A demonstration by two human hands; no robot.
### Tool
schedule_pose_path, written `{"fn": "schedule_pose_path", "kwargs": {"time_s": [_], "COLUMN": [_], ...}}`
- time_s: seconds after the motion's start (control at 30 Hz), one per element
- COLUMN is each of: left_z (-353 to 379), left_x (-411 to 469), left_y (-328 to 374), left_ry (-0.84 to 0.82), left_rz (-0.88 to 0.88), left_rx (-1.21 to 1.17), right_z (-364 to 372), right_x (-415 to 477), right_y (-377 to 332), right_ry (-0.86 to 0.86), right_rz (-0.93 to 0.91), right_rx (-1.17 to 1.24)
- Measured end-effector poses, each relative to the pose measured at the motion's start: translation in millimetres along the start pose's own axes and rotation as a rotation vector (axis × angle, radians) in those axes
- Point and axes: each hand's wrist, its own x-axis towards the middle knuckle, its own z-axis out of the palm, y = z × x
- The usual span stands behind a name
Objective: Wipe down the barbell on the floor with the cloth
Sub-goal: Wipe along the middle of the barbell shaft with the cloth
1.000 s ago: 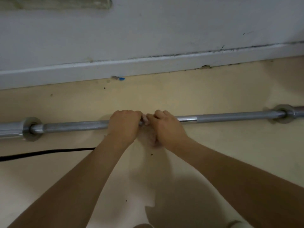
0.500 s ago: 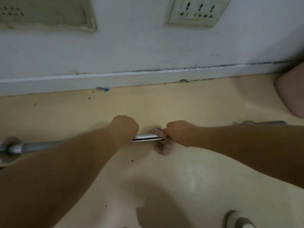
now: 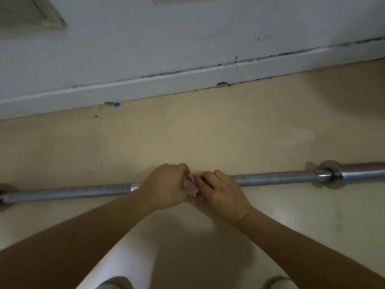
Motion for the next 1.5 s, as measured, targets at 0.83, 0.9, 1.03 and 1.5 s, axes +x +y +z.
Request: {"fn": "schedule_pose_path", "kwargs": {"time_s": [0.83, 0.9, 1.03, 1.5], "left_z": [-8, -9, -9, 9], "left_x": [38, 39, 40, 49], "left_y": [-3, -1, 1, 7], "left_ry": [0.217, 0.220, 0.197, 0.441], "left_rz": [-0.232, -0.242, -0.268, -0.071], "left_rx": [0.226, 0.231, 0.237, 0.270], "right_z": [-42, -36, -7, 3], "right_x": [26, 27, 67, 70], "right_y": [79, 74, 29, 45], "right_ry": [-0.137, -0.146, -0.131, 0.031], "right_rz": [0.328, 0.357, 0.269, 0.217], "right_rx": [0.146, 0.159, 0.235, 0.259]}}
